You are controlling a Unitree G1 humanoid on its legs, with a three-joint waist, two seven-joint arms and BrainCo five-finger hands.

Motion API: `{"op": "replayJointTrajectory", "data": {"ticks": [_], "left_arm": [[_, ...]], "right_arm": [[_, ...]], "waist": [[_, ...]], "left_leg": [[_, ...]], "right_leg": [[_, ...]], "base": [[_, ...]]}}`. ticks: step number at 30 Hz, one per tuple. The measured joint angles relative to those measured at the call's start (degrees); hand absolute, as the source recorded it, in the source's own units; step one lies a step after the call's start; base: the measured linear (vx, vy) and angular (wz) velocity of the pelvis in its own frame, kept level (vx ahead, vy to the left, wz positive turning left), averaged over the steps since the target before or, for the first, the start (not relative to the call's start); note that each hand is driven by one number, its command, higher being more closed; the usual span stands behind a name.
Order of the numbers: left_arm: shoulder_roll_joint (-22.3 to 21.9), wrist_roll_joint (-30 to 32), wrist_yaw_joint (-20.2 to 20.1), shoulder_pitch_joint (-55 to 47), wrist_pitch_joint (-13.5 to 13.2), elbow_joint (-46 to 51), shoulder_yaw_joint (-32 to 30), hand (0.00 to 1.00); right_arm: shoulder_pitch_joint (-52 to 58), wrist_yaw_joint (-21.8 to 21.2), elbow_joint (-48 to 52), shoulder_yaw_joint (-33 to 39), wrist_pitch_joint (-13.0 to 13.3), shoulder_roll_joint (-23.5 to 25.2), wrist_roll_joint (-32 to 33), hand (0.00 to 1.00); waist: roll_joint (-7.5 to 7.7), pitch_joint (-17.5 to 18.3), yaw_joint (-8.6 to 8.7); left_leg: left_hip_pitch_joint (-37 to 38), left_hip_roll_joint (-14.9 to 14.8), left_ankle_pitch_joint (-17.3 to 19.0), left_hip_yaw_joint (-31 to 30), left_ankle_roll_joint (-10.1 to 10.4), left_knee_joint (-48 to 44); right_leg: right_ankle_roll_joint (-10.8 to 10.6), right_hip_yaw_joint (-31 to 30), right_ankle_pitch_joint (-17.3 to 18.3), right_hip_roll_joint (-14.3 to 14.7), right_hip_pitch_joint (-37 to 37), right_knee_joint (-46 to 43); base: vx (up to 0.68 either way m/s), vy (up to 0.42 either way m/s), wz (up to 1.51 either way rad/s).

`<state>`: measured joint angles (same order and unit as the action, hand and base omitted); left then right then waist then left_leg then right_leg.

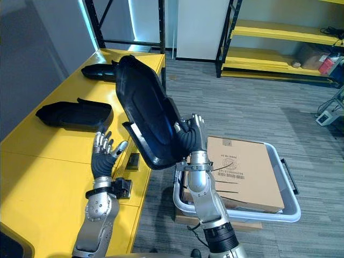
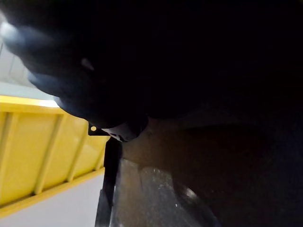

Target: Walk over and take plastic housings, then place them on the shelf

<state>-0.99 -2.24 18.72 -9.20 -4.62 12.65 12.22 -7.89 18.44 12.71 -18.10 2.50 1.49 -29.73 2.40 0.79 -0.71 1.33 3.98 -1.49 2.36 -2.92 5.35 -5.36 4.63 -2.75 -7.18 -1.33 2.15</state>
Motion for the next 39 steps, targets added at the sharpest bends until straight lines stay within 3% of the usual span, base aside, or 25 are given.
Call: {"op": "replayJointTrajectory", "data": {"ticks": [3, 4, 11, 12, 23, 28, 32, 36, 39], "left_arm": [[0.28, -0.63, 0.05, 2.11, 0.32, -0.23, 0.93, 0.0], [0.57, -0.81, 0.07, 2.93, 0.32, -0.48, 1.1, 1.0], [2.44, -1.96, 0.25, 5.81, 0.42, -1.94, 2.76, 1.0], [2.48, -2.19, 0.32, 5.81, 0.45, -1.94, 2.77, 1.0], [3.47, -1.75, 1.43, 5.8, 1.95, -1.98, 1.5, 1.0], [3.3, 2.28, 1.22, 5.7, 1.95, -1.96, -0.27, 1.0], [2.55, 5.97, 0.88, 3.9, 1.93, -1.37, -3.05, 1.0], [0.94, 7.34, 0.22, -0.08, 1.91, -0.52, -6.26, 1.0], [0.07, 7.53, 0.2, -3.28, 1.86, 2.71, -8.39, 1.0]], "right_arm": [[-0.12, 0.0, 0.28, -0.95, 1.05, 0.13, 0.91, 1.0], [-0.12, -0.01, 0.28, -1.03, 1.05, 0.13, 1.82, 1.0], [-0.13, -0.48, 0.28, -2.58, 1.05, -0.74, 3.41, 1.0], [-0.13, -0.8, 0.28, -2.63, 1.05, -1.12, 3.76, 0.0], [-0.13, -3.47, 0.35, -5.1, 4.17, -3.1, 9.57, 0.0], [-0.13, -5.91, 0.63, -3.04, 6.02, -3.61, 13.95, 0.0], [-0.11, -6.27, 5.68, 4.71, 7.45, -4.04, 18.07, 0.0], [0.69, -5.81, 7.5, 17.07, 10.06, -4.0, 22.24, 0.0], [4.06, -4.58, 6.83, 25.84, 10.49, -3.06, 26.54, 0.0]], "waist": [[0.0, 0.0, -0.04], [0.0, 0.0, -0.07], [0.0, 0.0, 0.1], [0.0, 0.0, 0.05], [0.01, 0.01, -0.04], [0.01, 0.01, -0.09], [0.0, 0.0, -0.07], [-0.02, -0.01, 0.0], [-0.07, -0.05, 0.02]], "left_leg": [[0.13, -0.04, 0.01, 0.37, 0.02, 0.0], [0.16, -0.05, 0.02, 0.61, 0.03, 0.0], [0.24, -0.07, 0.06, 1.1, 0.07, -0.01], [0.24, -0.07, 0.06, 1.1, 0.07, -0.01], [0.24, -0.08, 0.06, 1.05, 0.06, -0.01], [0.32, -0.09, 0.05, 0.91, 0.05, -0.01], [0.39, -0.08, 0.05, 0.88, 0.05, -0.01], [0.51, -0.09, 0.06, 0.88, 0.05, -0.01], [0.54, -0.08, 0.06, 0.81, 0.05, -0.01]], "right_leg": [[0.0, -0.21, -0.01, 0.03, 0.01, 0.0], [0.0, -0.31, -0.02, 0.03, 0.0, 0.0], [-0.01, -0.93, -0.12, 0.1, -0.11, 0.07], [-0.01, -0.94, -0.12, 0.11, -0.11, 0.08], [0.0, -0.89, -0.13, 0.1, -0.04, 0.09], [0.0, -0.74, -0.13, 0.1, 0.1, 0.08], [0.0, -0.72, -0.13, 0.09, 0.15, 0.04], [0.0, -0.66, -0.12, 0.1, 0.24, -0.01], [0.0, -0.52, -0.11, 0.08, 0.31, -0.02]], "base": [[0.0, -0.001, -0.04], [-0.01, -0.005, -0.06], [-0.01, -0.005, -0.04], [0.0, 0.0, 0.0], [0.0, 0.0, 0.0], [0.0, 0.0, 0.0], [0.0, 0.0, 0.0], [0.0, 0.0, 0.0], [0.0, 0.0, 0.0]]}}
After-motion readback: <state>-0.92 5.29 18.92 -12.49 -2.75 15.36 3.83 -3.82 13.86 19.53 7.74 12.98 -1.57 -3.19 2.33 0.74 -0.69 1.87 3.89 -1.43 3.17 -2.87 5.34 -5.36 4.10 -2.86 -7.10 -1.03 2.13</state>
